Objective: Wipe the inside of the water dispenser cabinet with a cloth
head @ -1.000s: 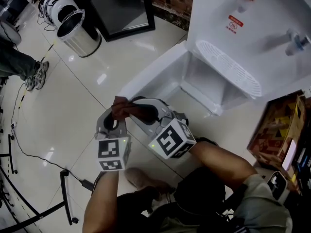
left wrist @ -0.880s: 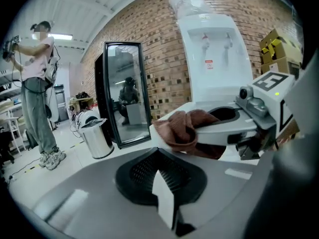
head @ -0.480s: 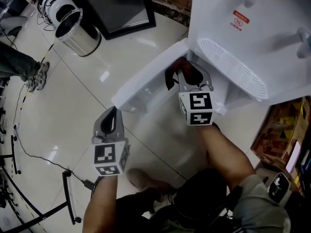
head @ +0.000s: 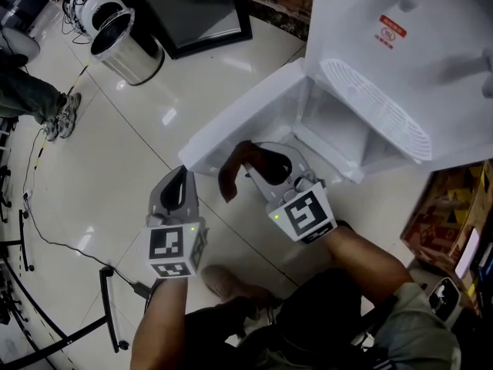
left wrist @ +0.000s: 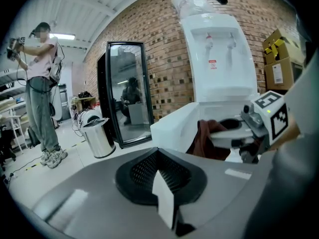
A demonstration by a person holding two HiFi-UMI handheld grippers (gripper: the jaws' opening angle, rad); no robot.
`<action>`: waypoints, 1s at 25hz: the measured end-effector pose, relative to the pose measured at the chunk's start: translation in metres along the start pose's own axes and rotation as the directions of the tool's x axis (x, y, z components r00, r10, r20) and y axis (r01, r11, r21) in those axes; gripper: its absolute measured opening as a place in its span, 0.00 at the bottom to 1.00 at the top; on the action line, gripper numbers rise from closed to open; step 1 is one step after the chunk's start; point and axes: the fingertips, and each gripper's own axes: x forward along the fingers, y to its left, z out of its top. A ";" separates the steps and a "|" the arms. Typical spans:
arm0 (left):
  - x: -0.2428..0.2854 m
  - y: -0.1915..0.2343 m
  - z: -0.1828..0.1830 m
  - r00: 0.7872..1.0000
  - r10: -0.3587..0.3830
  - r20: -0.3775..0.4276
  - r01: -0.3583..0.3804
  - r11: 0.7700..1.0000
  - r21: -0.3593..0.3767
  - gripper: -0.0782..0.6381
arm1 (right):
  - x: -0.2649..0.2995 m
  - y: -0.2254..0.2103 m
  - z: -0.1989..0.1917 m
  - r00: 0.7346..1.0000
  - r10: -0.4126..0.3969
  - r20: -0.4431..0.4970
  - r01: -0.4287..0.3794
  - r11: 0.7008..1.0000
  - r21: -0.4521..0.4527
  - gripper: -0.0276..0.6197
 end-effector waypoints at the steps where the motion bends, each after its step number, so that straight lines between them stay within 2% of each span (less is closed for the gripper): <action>1: 0.000 0.000 -0.001 1.000 -0.001 -0.002 0.001 1.000 -0.004 0.07 | 0.007 0.026 -0.001 0.996 0.085 -0.007 -0.085 0.996 -0.018 0.19; 3: -0.002 -0.001 -0.005 1.000 -0.003 -0.022 0.002 1.000 -0.021 0.07 | 0.023 0.060 -0.006 0.983 0.181 -0.012 -0.182 0.983 -0.035 0.19; 4: -0.003 -0.002 -0.006 1.000 -0.004 -0.028 0.004 1.000 -0.026 0.07 | 0.030 0.066 -0.010 0.981 0.195 -0.016 -0.195 0.980 -0.042 0.19; 6: -0.003 -0.003 -0.003 1.000 -0.007 -0.013 0.007 1.000 -0.016 0.07 | 0.044 0.061 -0.019 0.985 0.172 -0.027 -0.173 0.984 -0.035 0.19; 8: -0.002 -0.002 -0.001 1.000 -0.010 0.002 0.010 1.000 -0.009 0.07 | 0.053 0.036 -0.026 0.995 0.091 -0.045 -0.091 0.996 0.001 0.19; 10: -0.001 -0.002 0.000 1.000 -0.013 0.003 0.013 1.000 -0.009 0.07 | 0.058 -0.001 -0.036 0.997 -0.032 -0.066 0.036 0.997 0.061 0.19; 12: 0.000 -0.001 -0.001 1.000 -0.011 0.002 0.011 1.000 -0.013 0.07 | 0.058 -0.037 -0.047 0.986 -0.136 -0.094 0.145 0.985 0.096 0.19; 14: 0.001 0.000 -0.001 1.000 -0.006 0.003 0.006 1.000 -0.021 0.07 | 0.054 -0.063 -0.057 0.970 -0.210 -0.124 0.221 0.972 0.082 0.19; 16: 0.001 0.000 -0.003 1.000 -0.003 0.000 0.003 0.999 -0.033 0.07 | 0.043 -0.089 -0.067 0.938 -0.309 -0.155 0.324 0.942 0.084 0.19; 17: 0.001 0.000 -0.003 1.000 -0.003 -0.003 0.002 0.999 -0.040 0.07 | 0.033 -0.104 -0.071 0.914 -0.370 -0.168 0.389 0.916 0.101 0.19; 20: 0.001 0.000 -0.002 1.000 0.001 0.001 -0.001 1.000 -0.031 0.07 | -0.002 -0.150 -0.081 0.816 -0.541 -0.204 0.571 0.809 0.137 0.19; 22: 0.000 0.002 -0.003 1.000 0.008 -0.002 -0.008 0.999 -0.031 0.07 | -0.022 -0.171 -0.086 0.765 -0.603 -0.224 0.639 0.755 0.149 0.19; 23: 0.001 0.003 -0.003 1.000 0.009 -0.003 -0.009 0.999 -0.031 0.07 | -0.029 -0.177 -0.089 0.754 -0.615 -0.232 0.653 0.741 0.156 0.19; 24: 0.001 0.003 -0.003 1.000 0.009 -0.004 -0.010 0.999 -0.030 0.07 | -0.032 -0.178 -0.090 0.756 -0.611 -0.233 0.650 0.742 0.163 0.19; 25: 0.001 0.003 -0.003 1.000 0.010 -0.004 -0.010 0.999 -0.030 0.07 | -0.032 -0.173 -0.090 0.777 -0.588 -0.223 0.625 0.762 0.168 0.19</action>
